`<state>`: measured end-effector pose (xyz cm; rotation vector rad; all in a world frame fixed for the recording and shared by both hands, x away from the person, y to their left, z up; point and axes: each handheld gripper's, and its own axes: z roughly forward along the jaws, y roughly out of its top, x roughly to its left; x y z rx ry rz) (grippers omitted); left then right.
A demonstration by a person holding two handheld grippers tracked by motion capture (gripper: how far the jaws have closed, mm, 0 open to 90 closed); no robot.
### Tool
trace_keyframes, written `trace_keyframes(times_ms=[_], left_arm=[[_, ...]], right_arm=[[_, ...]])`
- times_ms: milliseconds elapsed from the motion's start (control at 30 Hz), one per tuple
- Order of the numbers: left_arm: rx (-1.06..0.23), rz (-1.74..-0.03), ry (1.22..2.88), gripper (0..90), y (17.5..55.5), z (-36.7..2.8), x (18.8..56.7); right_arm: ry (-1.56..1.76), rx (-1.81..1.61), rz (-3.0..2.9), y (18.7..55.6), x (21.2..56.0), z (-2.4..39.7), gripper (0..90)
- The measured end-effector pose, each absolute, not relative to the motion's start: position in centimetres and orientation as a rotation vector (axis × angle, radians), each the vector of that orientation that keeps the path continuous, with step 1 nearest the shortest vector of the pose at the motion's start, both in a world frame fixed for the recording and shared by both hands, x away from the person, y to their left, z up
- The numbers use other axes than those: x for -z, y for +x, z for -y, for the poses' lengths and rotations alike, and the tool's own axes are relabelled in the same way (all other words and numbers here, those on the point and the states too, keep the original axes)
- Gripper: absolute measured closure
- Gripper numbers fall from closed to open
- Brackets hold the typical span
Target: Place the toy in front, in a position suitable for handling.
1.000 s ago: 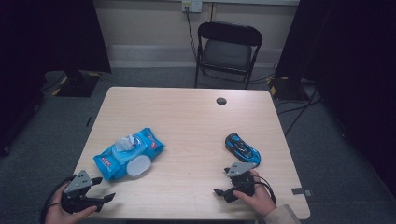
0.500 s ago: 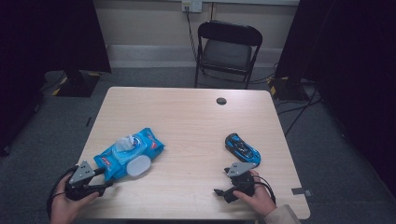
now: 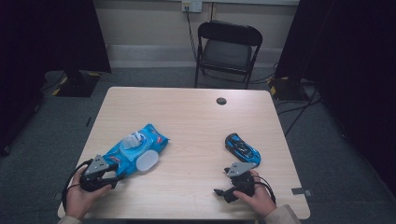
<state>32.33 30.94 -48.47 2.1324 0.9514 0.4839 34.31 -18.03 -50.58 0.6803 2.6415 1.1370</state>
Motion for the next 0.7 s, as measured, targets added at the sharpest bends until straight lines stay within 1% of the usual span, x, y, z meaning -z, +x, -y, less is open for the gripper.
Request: trace_keyframes(times_ms=[133,700], left_arm=[[-0.482,-0.977,2.122,48.5,33.5,-29.8,48.4],[-0.506,-0.952,2.120,47.2,37.0,-27.4,48.7]], right_arm=[[0.681,-1.137,-2.642,34.3,50.6,18.0,8.7],[0.680,-1.137,-2.641,34.3,50.6,18.0,8.7]])
